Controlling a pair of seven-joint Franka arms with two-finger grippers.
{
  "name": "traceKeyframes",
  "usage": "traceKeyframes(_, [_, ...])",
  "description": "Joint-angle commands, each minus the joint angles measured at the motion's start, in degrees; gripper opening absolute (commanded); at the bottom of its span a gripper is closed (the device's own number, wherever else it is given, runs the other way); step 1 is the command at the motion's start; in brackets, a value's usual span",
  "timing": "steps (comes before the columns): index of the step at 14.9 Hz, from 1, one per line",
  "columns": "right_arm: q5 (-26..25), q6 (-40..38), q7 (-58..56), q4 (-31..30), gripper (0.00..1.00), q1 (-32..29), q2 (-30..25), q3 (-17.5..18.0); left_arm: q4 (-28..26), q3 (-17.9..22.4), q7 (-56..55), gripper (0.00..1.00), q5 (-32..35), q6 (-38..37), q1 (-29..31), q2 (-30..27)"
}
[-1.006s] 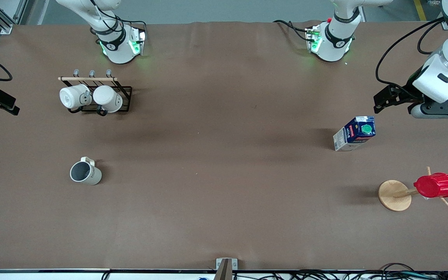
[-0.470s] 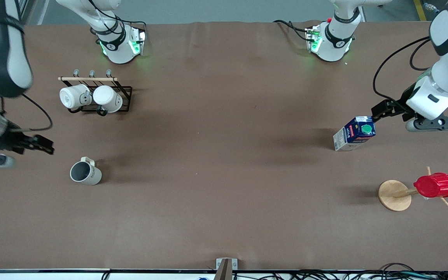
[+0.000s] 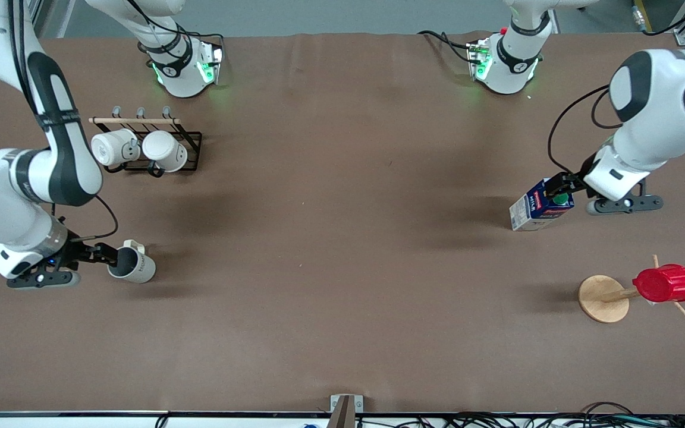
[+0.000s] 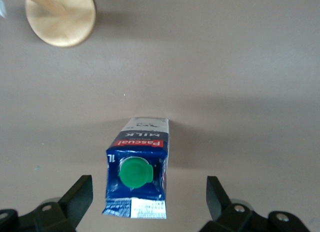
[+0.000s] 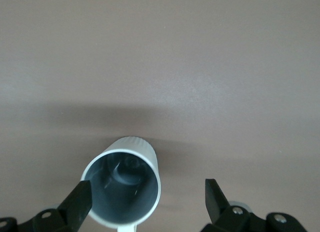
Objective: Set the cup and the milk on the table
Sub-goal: 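Grasp the white mug with the right gripper while the left gripper grasps the milk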
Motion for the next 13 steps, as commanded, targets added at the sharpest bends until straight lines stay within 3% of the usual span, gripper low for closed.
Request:
traceKeyframes(1, [-1.7, 2.4, -1.0, -0.5, 1.00, -0.1, 1.6, -0.4, -5.3, -0.2, 0.6, 1.00, 1.2, 3.9, 1.4, -1.9])
traceKeyframes(4, [-4.5, 2.7, -1.0, -1.1, 1.00, -0.1, 3.3, -0.4, -7.7, -0.4, 0.6, 1.00, 1.2, 6.3, 2.3, -2.0])
traceKeyframes(7, [-4.5, 8.2, -0.9, -4.5, 0.85, 0.0, 3.5, -0.3, -9.0, -0.4, 0.6, 1.00, 1.2, 7.4, 2.3, -2.0])
traceKeyframes(8, [-4.5, 8.5, -0.9, -4.6, 0.74, -0.1, 4.0, -0.3, -9.1, -0.4, 0.6, 1.00, 1.2, 7.4, 2.3, -2.0])
traceKeyframes(12, [-4.3, 7.9, -0.1, -4.2, 0.08, 0.0, 4.0, -0.3, -10.0, -0.4, 0.6, 1.00, 1.2, 7.4, 2.2, -2.0])
traceKeyframes(13, [-4.2, 7.9, 0.9, -4.0, 0.00, -0.1, 4.0, -0.3, -10.2, -0.4, 0.6, 1.00, 1.2, 7.4, 2.2, -2.0])
